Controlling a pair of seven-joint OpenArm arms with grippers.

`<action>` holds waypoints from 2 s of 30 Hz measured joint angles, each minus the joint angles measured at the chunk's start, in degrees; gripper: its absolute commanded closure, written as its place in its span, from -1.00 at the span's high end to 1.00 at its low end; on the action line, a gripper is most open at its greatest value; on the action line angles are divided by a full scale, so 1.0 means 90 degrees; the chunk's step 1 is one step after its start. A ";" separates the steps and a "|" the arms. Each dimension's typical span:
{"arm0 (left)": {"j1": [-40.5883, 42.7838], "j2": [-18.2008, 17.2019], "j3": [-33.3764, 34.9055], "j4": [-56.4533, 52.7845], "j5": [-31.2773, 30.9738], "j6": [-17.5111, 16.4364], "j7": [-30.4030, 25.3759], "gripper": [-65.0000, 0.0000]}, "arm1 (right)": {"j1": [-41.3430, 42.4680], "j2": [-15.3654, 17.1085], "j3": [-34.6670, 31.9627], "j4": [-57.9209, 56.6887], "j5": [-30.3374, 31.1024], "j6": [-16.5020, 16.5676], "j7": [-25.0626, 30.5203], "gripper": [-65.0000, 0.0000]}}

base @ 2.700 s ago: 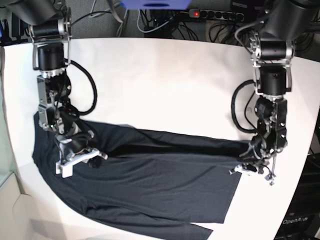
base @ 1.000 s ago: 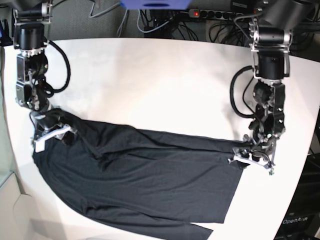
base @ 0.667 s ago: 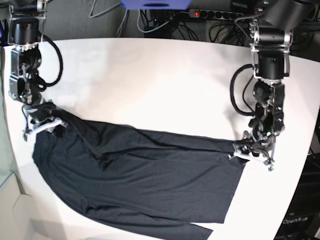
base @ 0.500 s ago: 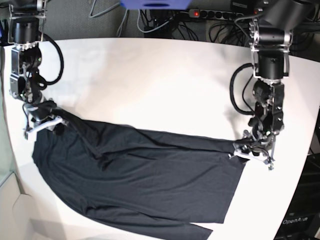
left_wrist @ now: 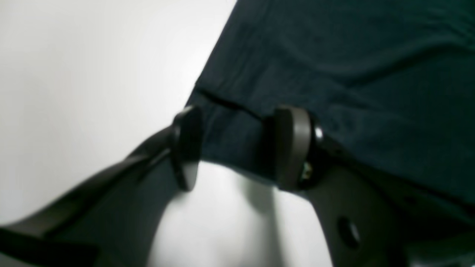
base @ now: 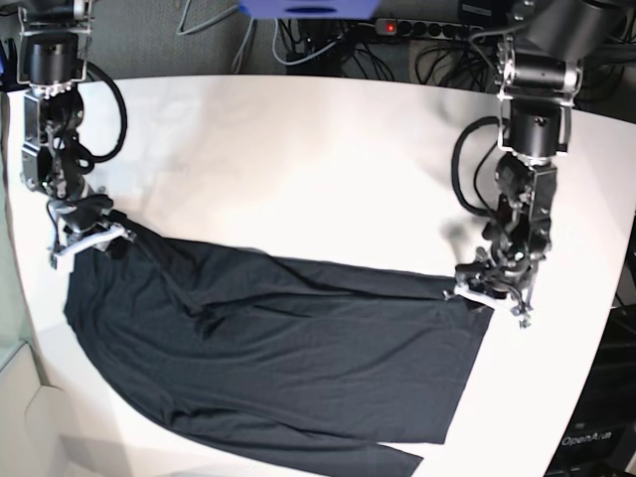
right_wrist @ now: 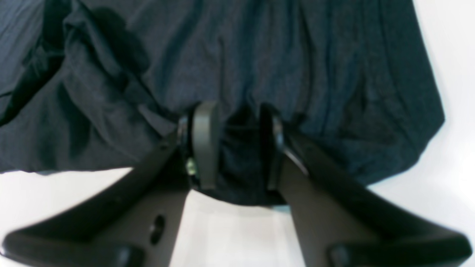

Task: Fold the T-shirt properly
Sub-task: 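Pull the held hem back toward the robot base, spreading the shirt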

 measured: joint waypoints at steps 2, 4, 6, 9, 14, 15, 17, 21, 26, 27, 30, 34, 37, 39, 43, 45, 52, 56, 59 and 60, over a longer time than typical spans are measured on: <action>0.0007 -0.0034 0.0000 -0.0165 0.0000 -0.0002 -0.0187 -0.07 | -0.0005 0.0051 -0.0019 0.0000 0.0000 0.0000 -0.0007 -0.51; -0.0029 -0.0090 0.0000 -0.0328 -0.0017 -0.0051 -0.0333 -0.07 | -0.0007 0.0136 -0.0017 0.0000 -0.0002 0.0000 0.0002 -0.51; -0.0044 -0.0104 0.0000 -0.0457 0.0005 -0.0024 -0.0481 -0.07 | -0.0005 0.0175 -0.0012 0.0000 0.0000 0.0000 0.0024 -0.51; -0.0046 -0.0148 0.0000 -0.0583 0.0002 -0.0075 -0.0639 -0.07 | -0.0027 0.0206 -0.0022 0.0000 0.0002 0.0000 -0.0002 -0.51; -0.0056 -0.0153 0.0000 -0.0629 0.0510 -0.0058 -0.0656 -0.07 | -0.0153 0.0306 -0.0015 -0.0002 -0.0007 0.0000 0.0019 -0.51; -0.0056 -0.0121 0.0000 -0.0629 0.0614 -0.0046 -0.0663 -0.07 | -0.0170 0.0299 -0.0015 -0.0002 0.0002 0.0000 0.0015 -0.51; -0.0056 -0.0102 0.0000 -0.0629 0.0707 -0.0044 -0.0678 -0.07 | -0.0160 0.0294 -0.0015 -0.0092 0.0012 0.0002 0.0073 -0.51; -0.0041 -0.0124 -0.0002 -0.0629 0.0767 -0.0328 -0.0682 -0.07 | -0.0107 0.0335 0.0000 -0.0476 0.0134 0.0163 0.0342 -0.51; 0.0090 -0.0240 -0.0036 -0.0629 0.0784 -0.0911 -0.0823 -0.07 | -0.0148 0.0469 0.0000 -0.0729 0.0158 0.0189 0.0746 -0.51; 0.0085 -0.0277 -0.0019 -0.0629 0.0784 -0.0920 -0.0772 -0.07 | -0.0211 0.0510 -0.0002 -0.0731 0.0158 0.0199 0.0831 -0.51; 0.0168 -0.0299 -0.0022 -0.0607 0.0782 -0.0988 -0.0879 -0.07 | -0.0289 0.0583 0.0000 -0.0731 0.0153 0.0214 0.0877 -0.51; 0.0175 -0.0301 -0.0024 -0.0605 0.0782 -0.1005 -0.0857 -0.07 | -0.0430 0.0580 0.0000 -0.0600 0.0146 0.0211 0.0954 -0.51; 0.0221 -0.0318 -0.0032 -0.0590 0.0780 -0.1005 -0.0874 -0.07 | -0.0607 0.0590 0.0000 -0.0369 0.0131 0.0199 0.0906 -0.51; 0.0289 -0.0423 -0.0012 -0.0563 0.0755 -0.1110 -0.0913 -0.07 | -0.0721 0.0593 0.0000 -0.0219 0.0097 0.0187 0.0894 -0.51; 0.0381 -0.0495 -0.0012 -0.0551 0.0712 -0.1127 -0.0964 -0.07 | -0.0797 0.0593 0.0000 -0.0136 0.0102 0.0187 0.0857 -0.51; 0.0420 -0.0554 -0.0012 -0.0542 0.0695 -0.1154 -0.0971 -0.07 | -0.0845 0.0597 0.0000 -0.0119 0.0107 0.0187 0.0865 -0.51; 0.0639 -0.0850 -0.0012 -0.0449 0.0590 -0.1222 -0.1052 -0.07 | -0.1032 0.0682 0.0044 -0.0085 0.0107 0.0432 0.0933 -0.51; 0.0741 -0.0874 -0.0019 -0.0440 0.0561 -0.1183 -0.1156 -0.07 | -0.1243 0.0699 0.0053 -0.0078 0.0170 0.0862 0.1081 -0.51; 0.0874 -0.0901 -0.0034 -0.0408 0.0510 -0.1202 -0.1314 -0.07 | -0.1328 0.0704 0.0053 -0.0053 0.0170 0.0886 0.1141 -0.51; 0.0913 -0.0901 -0.0044 -0.0396 0.0471 -0.1195 -0.1331 -0.07 | -0.1370 0.0702 0.0053 -0.0049 0.0175 0.0894 0.1173 -0.52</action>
